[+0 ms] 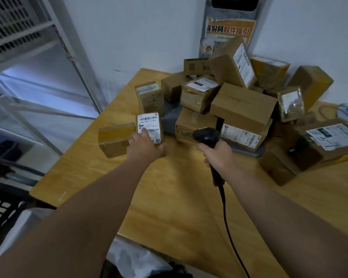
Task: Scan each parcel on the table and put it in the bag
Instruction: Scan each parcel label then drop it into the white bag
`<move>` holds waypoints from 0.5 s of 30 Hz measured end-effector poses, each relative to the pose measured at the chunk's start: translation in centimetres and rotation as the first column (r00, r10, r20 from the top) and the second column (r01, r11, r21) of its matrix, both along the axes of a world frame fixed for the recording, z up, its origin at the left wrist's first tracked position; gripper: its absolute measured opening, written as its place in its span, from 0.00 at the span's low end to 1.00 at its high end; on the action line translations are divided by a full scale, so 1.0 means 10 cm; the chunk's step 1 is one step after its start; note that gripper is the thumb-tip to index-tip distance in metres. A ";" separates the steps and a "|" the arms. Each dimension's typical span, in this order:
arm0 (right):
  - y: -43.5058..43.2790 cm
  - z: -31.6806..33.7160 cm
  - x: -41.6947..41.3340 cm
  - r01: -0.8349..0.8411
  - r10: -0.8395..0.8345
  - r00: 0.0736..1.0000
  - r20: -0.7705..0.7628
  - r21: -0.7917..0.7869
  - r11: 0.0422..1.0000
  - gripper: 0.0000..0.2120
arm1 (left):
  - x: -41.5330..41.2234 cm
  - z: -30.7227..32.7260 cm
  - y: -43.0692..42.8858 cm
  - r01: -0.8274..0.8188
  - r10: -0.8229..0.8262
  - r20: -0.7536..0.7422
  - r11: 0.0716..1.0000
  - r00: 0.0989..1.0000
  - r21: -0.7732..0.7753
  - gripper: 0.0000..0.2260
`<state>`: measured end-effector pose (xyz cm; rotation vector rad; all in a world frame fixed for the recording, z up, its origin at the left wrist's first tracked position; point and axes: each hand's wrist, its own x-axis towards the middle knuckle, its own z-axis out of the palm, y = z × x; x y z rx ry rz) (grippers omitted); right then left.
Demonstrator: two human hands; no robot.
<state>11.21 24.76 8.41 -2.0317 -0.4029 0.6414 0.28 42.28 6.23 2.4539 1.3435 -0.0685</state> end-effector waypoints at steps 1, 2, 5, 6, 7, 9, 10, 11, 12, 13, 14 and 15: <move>0.05 -0.05 0.01 0.003 -0.003 1.000 -0.004 0.006 1.000 0.12 | 0.05 -0.03 0.06 -0.012 0.012 -0.004 1.000 1.000 -0.021 0.43; 0.09 -0.08 0.01 0.007 -0.006 1.000 -0.011 0.012 1.000 0.11 | 0.08 -0.07 0.12 -0.024 0.024 -0.003 0.999 1.000 -0.045 0.44; 0.19 -0.14 0.05 0.036 -0.034 0.998 -0.058 0.034 0.999 0.11 | 0.18 -0.14 0.22 -0.059 0.061 0.013 0.993 0.998 -0.101 0.46; 0.20 -0.15 0.06 0.043 -0.039 0.996 -0.081 0.042 0.998 0.13 | 0.20 -0.15 0.23 -0.075 0.078 0.026 0.990 0.997 -0.120 0.46; 0.20 -0.16 0.06 0.048 -0.042 0.994 -0.101 0.057 0.997 0.15 | 0.22 -0.15 0.23 -0.092 0.099 0.041 0.985 0.994 -0.146 0.46; 0.17 -0.17 0.05 0.058 -0.044 0.989 -0.144 0.091 0.994 0.17 | 0.24 -0.14 0.19 -0.120 0.138 0.085 0.974 0.987 -0.194 0.46; 0.14 -0.16 0.04 0.060 -0.039 0.984 -0.173 0.118 0.991 0.16 | 0.24 -0.13 0.15 -0.126 0.151 0.113 0.970 0.982 -0.206 0.47; 0.10 -0.16 0.03 0.062 -0.030 0.979 -0.202 0.151 0.987 0.15 | 0.23 -0.11 0.10 -0.127 0.160 0.145 0.969 0.976 -0.211 0.47; 0.06 -0.16 0.03 0.065 -0.022 0.973 -0.230 0.183 0.981 0.13 | 0.20 -0.12 0.03 -0.125 0.167 0.184 0.968 0.969 -0.218 0.47; 0.01 -0.15 0.02 0.069 -0.013 0.967 -0.254 0.213 0.975 0.12 | 0.15 -0.12 -0.06 -0.121 0.173 0.229 0.967 0.958 -0.225 0.48; -0.04 -0.13 0.01 0.071 -0.003 0.962 -0.274 0.240 0.968 0.12 | 0.08 -0.15 -0.16 -0.113 0.176 0.273 0.966 0.946 -0.232 0.49; -0.09 -0.13 0.00 0.068 0.009 0.957 -0.289 0.258 0.964 0.13 | 0.00 -0.18 -0.28 -0.104 0.180 0.311 0.964 0.933 -0.245 0.49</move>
